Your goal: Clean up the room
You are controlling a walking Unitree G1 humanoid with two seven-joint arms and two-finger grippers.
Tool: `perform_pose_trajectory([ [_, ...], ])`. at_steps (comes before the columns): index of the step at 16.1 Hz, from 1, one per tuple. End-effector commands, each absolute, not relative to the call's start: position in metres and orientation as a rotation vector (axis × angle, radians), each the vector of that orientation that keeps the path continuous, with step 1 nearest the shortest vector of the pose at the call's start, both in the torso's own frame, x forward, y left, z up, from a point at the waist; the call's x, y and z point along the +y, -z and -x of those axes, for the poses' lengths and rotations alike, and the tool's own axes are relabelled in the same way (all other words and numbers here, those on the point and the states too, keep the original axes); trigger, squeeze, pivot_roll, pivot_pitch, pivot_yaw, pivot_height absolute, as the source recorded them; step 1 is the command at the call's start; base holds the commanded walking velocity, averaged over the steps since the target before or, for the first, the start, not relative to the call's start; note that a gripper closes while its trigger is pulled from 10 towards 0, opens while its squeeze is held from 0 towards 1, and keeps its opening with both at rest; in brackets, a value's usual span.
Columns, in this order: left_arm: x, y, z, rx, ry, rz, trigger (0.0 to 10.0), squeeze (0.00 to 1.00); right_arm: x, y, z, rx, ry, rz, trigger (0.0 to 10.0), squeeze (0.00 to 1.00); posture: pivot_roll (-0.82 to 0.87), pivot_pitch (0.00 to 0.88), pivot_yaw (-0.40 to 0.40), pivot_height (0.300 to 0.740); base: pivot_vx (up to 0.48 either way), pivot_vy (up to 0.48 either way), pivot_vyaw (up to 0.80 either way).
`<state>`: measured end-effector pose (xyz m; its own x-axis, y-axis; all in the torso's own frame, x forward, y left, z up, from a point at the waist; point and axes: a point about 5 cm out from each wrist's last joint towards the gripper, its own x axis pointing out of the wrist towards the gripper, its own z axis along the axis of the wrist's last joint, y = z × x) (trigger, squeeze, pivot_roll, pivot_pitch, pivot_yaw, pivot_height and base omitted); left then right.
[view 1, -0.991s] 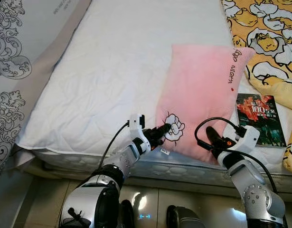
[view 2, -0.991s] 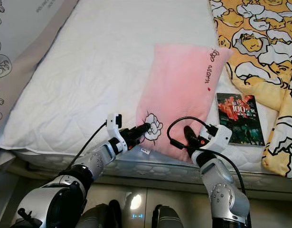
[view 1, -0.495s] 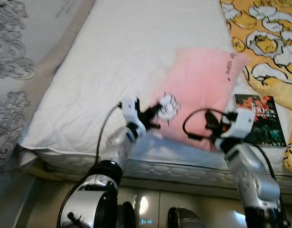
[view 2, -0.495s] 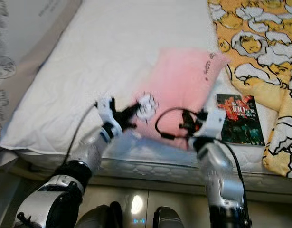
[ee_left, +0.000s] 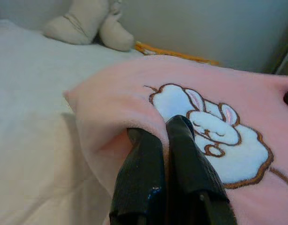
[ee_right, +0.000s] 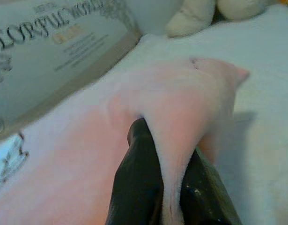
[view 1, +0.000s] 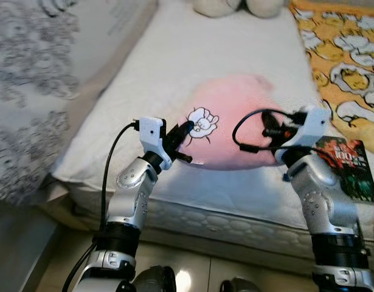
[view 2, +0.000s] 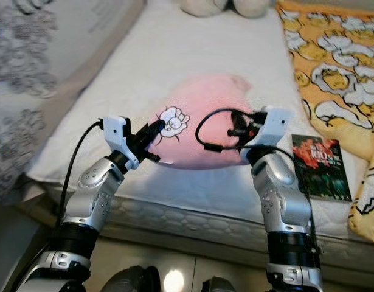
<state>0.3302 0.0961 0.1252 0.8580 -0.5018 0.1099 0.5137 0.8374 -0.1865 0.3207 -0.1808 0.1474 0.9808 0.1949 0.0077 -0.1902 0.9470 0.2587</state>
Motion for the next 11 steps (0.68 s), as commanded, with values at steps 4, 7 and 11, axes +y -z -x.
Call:
perform_pose_trajectory([
  [4, 0.106, -0.124, -0.327, -0.046, 0.441, 0.207, 0.0, 0.00, -0.195, -0.139, -0.321, 0.006, -0.119, -0.218, 0.0, 0.00, -0.09, 0.000, 0.030, 0.740, 0.000, 0.324, 0.26],
  [7, 0.102, -0.124, -0.327, -0.041, 0.441, 0.211, 0.0, 0.00, -0.194, -0.136, -0.322, 0.009, -0.132, -0.214, 0.0, 0.00, -0.10, 0.000, 0.030, 0.740, 0.000, 0.480, 0.48],
  [11, 0.095, -0.122, -0.327, -0.027, 0.450, 0.224, 0.0, 0.00, -0.194, -0.131, -0.323, 0.022, -0.150, -0.191, 0.0, 0.00, -0.10, 0.000, 0.025, 0.740, 0.000, 0.479, 0.45],
])
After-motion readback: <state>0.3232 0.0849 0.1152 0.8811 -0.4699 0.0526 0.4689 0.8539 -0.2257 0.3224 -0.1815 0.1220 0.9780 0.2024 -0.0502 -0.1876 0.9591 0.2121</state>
